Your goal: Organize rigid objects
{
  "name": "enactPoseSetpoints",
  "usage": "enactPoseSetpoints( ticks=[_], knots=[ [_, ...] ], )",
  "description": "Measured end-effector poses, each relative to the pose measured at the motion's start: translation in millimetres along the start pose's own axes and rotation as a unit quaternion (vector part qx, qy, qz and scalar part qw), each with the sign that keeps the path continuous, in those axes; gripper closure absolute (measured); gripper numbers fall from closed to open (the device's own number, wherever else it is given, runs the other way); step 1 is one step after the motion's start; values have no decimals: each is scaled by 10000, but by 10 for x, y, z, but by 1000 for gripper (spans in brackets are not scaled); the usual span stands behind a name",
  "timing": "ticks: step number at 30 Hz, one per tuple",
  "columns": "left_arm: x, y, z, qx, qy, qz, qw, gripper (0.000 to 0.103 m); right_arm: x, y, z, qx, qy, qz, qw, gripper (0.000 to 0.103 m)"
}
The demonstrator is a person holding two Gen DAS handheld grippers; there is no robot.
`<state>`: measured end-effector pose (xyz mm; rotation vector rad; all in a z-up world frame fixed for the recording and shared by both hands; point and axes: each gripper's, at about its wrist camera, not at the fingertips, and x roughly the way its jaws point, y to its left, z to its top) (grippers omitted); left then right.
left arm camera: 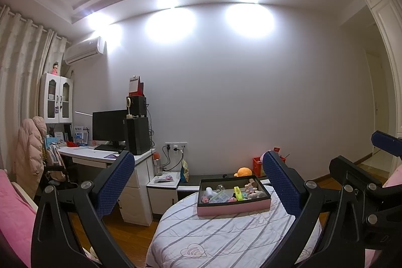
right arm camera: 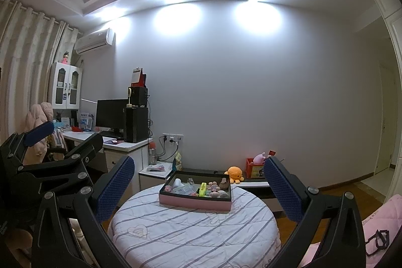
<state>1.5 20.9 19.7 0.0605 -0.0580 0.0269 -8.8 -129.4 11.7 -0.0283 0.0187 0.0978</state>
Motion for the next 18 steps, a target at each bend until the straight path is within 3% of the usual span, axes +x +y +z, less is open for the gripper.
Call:
enactPoseSetpoints(
  ticks=[18],
  knots=[
    [4, -4, -9, 0, 4, -6, 10000, 0, 7, -13, -3, -3, -4, 9, 10000, 0]
  ],
)
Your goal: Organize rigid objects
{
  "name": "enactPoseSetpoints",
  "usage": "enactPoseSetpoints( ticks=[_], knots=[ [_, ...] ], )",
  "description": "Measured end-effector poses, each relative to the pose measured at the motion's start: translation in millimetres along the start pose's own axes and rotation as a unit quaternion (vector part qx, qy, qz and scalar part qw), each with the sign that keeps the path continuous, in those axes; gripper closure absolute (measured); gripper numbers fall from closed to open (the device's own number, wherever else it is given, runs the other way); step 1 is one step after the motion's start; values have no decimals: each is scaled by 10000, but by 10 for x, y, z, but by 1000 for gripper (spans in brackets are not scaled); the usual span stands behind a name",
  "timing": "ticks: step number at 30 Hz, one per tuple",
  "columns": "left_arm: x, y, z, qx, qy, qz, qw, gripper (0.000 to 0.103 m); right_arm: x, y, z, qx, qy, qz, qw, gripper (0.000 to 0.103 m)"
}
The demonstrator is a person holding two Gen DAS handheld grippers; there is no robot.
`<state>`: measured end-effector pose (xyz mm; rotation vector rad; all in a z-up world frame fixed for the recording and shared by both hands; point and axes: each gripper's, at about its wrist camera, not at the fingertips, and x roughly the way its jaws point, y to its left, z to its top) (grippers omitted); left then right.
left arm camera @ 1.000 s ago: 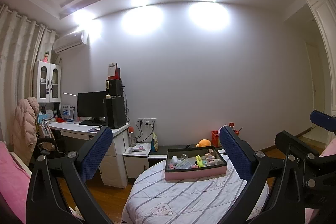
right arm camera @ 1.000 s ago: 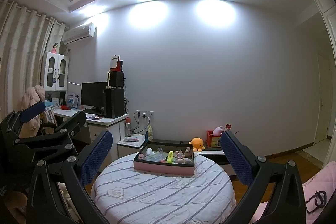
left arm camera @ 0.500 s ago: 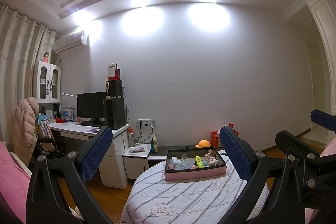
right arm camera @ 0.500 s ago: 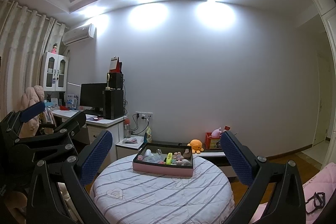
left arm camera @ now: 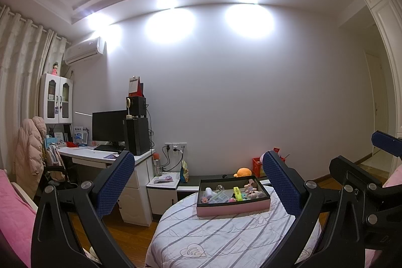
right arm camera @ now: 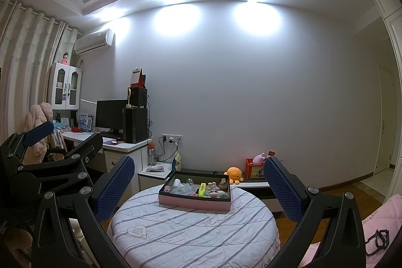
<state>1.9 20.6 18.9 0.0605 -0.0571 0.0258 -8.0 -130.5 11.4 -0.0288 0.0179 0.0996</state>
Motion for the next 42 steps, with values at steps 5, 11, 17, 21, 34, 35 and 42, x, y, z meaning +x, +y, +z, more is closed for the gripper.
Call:
enactPoseSetpoints(
  ticks=[5, 11, 17, 21, 34, 35, 42],
  knots=[
    [-10, 2, 13, 4, -13, 16, 10000, 0, 10, -8, 26, 17, 23, 13, 10000, 0],
    [-12, 5, 19, 12, -28, 2, 10000, 0, 7, -16, 34, 16, 19, -2, 10000, 0],
    [-49, 29, 15, 30, -52, -10, 10000, 0, 5, -15, 32, 13, 17, -16, 10000, 0],
    [-58, 40, 15, 31, -64, -10, 10000, 0, 5, -18, 31, 8, 8, -13, 10000, 0],
    [-72, 48, 25, 30, -41, -16, 10000, 0, 31, -16, 21, -10, 22, -44, 10000, 0],
    [-76, 49, 27, 30, -43, -11, 10000, 0, 31, -21, 22, -11, 20, -45, 10000, 0],
    [-80, 52, 28, 31, -53, -13, 10000, 0, 24, -13, 25, -16, 25, -53, 10000, 0]
  ],
)
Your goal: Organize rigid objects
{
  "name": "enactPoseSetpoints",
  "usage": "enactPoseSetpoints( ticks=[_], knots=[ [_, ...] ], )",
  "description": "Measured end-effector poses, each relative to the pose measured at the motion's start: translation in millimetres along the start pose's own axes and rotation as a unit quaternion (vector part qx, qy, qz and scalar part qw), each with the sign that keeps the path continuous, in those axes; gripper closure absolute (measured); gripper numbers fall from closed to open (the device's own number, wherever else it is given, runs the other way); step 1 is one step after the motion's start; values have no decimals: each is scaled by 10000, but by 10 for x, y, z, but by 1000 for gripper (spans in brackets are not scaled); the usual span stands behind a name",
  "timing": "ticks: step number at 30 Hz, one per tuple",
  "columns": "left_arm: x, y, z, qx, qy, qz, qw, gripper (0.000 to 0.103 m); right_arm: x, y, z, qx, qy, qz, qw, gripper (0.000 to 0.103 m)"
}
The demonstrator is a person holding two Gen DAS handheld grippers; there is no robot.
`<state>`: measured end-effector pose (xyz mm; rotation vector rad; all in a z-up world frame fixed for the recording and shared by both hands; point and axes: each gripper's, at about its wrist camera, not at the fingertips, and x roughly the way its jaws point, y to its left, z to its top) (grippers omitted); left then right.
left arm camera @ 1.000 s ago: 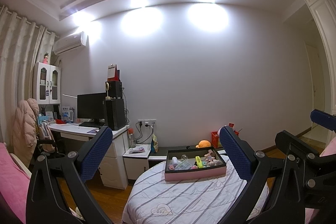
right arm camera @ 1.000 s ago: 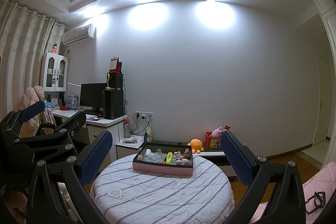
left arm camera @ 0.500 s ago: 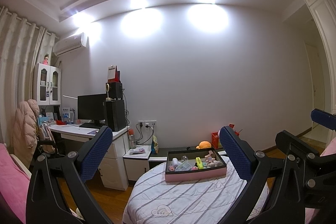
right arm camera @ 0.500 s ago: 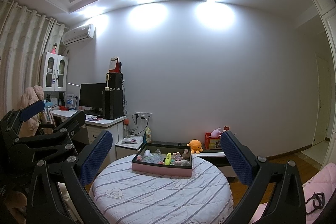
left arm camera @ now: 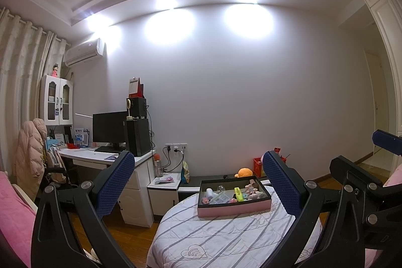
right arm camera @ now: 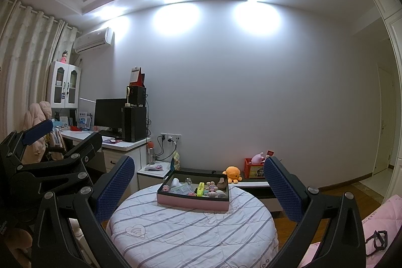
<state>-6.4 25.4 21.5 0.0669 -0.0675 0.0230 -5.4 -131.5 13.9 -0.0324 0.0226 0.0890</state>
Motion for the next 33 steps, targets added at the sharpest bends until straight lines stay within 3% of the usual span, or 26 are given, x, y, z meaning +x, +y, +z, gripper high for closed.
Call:
enactPoseSetpoints(
  ticks=[33],
  knots=[
    [-3, 14, 0, 11, 31, 5, 10000, 0, -2, 24, 4, -3, 22, -11, 10000, 0]
  ],
)
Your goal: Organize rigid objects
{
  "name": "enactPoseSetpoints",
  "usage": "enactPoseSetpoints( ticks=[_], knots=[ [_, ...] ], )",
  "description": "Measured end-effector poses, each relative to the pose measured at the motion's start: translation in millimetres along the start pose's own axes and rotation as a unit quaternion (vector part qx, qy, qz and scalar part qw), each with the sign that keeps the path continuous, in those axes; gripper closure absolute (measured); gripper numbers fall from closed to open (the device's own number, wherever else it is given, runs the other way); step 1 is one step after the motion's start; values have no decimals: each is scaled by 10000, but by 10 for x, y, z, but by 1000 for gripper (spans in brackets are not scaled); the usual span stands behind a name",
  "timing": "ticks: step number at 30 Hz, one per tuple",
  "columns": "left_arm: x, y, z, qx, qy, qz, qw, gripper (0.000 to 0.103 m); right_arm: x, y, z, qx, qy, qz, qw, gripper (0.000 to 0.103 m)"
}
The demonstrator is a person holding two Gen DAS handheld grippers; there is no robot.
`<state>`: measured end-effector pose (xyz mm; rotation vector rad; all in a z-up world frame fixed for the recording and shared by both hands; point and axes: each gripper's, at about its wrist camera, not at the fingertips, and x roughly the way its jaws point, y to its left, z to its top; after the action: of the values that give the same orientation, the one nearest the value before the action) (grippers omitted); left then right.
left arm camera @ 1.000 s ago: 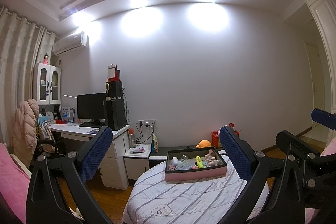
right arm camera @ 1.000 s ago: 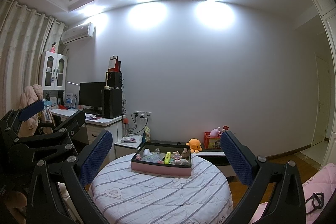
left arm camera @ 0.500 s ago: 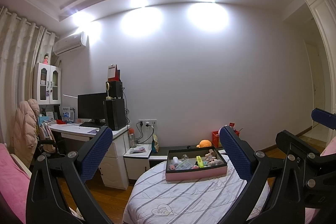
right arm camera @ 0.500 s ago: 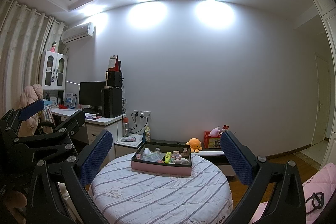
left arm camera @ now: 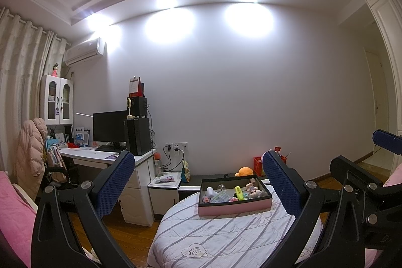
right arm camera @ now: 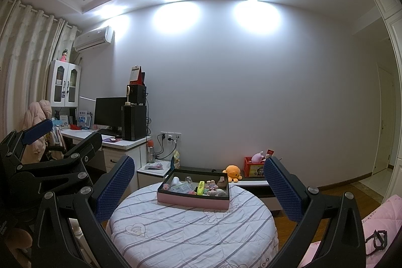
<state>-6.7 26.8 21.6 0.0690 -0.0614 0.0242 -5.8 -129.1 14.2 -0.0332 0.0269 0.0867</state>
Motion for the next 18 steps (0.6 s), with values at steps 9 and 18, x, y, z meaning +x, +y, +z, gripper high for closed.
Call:
enactPoseSetpoints(
  ticks=[9, 18],
  knots=[
    [-10, 3, -5, -4, -6, -7, 10000, 0, -8, 5, -9, -8, 20, 8, 10000, 0],
    [-26, 14, -13, -18, -10, -3, 10000, 0, -7, 3, -9, -7, 16, 10, 10000, 0]
  ],
)
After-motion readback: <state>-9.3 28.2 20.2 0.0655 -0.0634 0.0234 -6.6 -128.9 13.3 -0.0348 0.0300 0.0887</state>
